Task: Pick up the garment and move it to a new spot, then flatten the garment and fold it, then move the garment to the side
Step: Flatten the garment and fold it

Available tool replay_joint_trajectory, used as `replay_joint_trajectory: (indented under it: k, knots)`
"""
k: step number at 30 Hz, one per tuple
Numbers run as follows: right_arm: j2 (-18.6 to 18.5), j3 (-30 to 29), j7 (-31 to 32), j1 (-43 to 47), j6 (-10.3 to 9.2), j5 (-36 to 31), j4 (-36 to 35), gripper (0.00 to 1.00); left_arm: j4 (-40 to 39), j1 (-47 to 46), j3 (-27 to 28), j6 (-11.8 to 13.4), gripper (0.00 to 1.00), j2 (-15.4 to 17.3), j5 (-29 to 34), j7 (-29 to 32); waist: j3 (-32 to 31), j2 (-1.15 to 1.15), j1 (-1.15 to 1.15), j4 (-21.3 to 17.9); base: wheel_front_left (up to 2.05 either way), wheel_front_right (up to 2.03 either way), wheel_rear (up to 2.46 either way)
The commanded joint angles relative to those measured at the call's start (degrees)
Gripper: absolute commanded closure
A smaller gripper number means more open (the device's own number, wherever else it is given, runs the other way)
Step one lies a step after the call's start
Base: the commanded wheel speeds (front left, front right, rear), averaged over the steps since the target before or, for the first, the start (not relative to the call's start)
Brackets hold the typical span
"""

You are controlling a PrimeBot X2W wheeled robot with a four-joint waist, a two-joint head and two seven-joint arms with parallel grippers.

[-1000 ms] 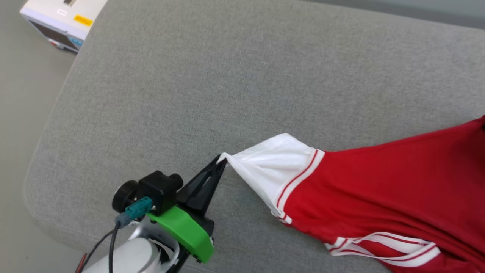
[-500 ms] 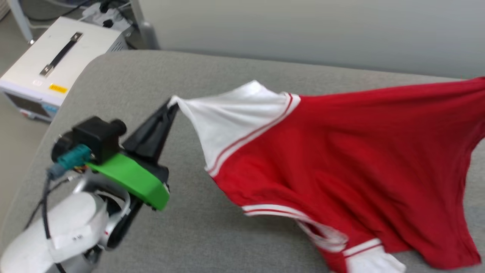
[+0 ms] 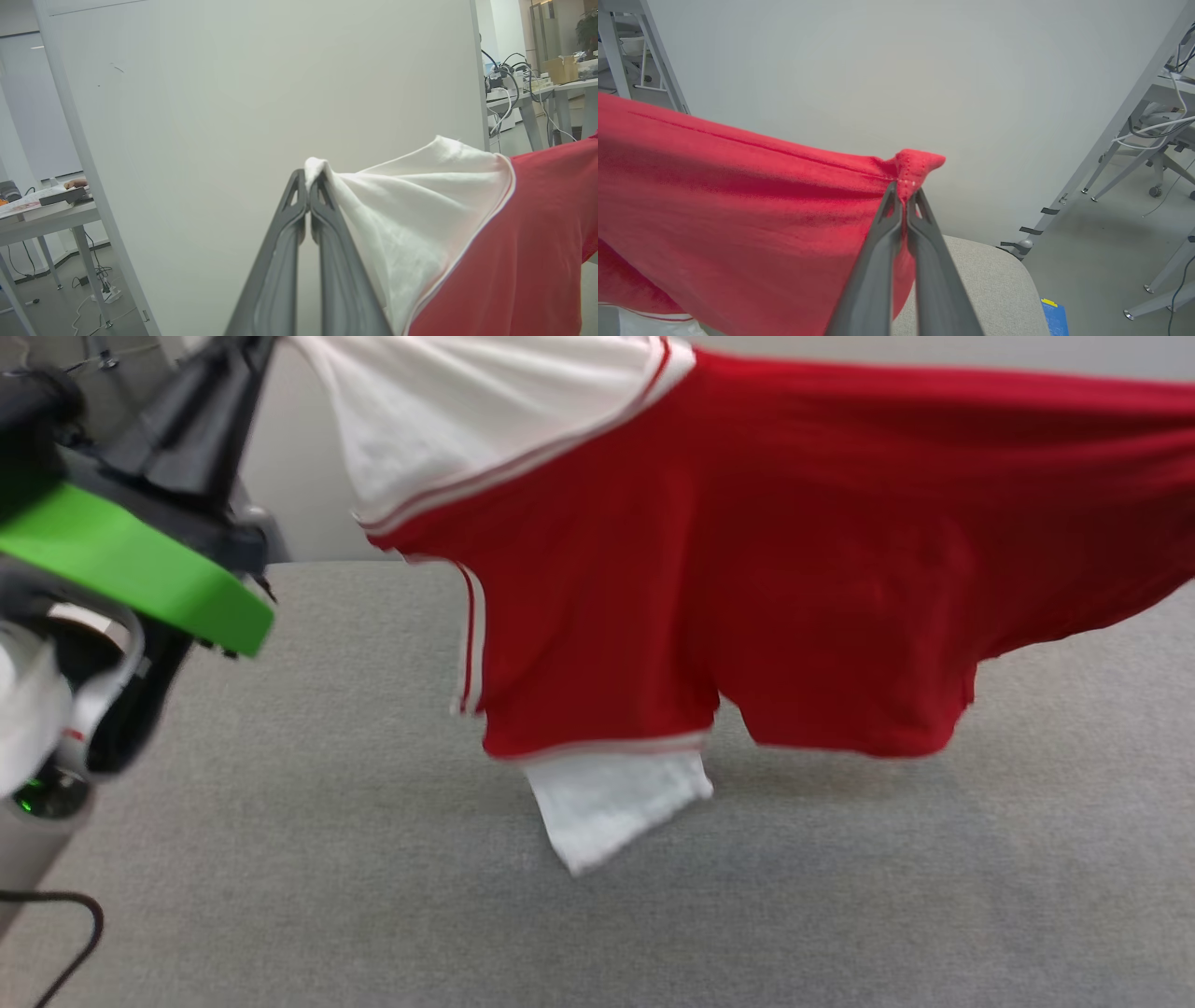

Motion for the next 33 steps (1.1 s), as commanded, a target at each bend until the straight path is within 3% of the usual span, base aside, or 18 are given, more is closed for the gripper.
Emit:
replay_joint_trajectory:
  k: [1,12,22,28,33]
  knots:
    - [0.06,-0.58,-0.83,-1.14,-0.06,-0.25,-0.54,1.00,0.21,-2.20,1.03,-0.06,1.00,0.72,0.10,0.19,-0.57,0.00,0.00,-1.92,0.00,0.00,0.00]
    - [1.75,-4.13,-7.21,-6.21,-0.06,-2.83,-3.59,1.00,3.46,-17.11,3.66,-4.21,1.00,2.35,1.98,3.75,8.82,0.00,0.00,-4.11,0.00,0.00,0.00]
    - [1.38,-1.17,-11.14,-15.32,-0.06,-5.05,-0.04,1.00,11.67,-28.42,2.67,-9.92,1.00,3.27,4.64,7.11,19.99,0.00,0.00,-5.25,0.00,0.00,0.00]
    - [0.22,3.31,-16.25,-25.88,-0.06,-8.08,6.06,1.00,21.92,-39.47,2.18,-14.06,1.00,0.06,5.31,8.51,27.39,0.00,0.00,-5.89,0.00,0.00,0.00]
    - [2.04,5.45,-22.28,-35.85,-0.06,-10.51,14.17,1.00,31.81,-52.83,0.99,-16.32,1.00,-2.83,9.40,7.76,33.46,0.00,0.00,-6.83,0.00,0.00,0.00]
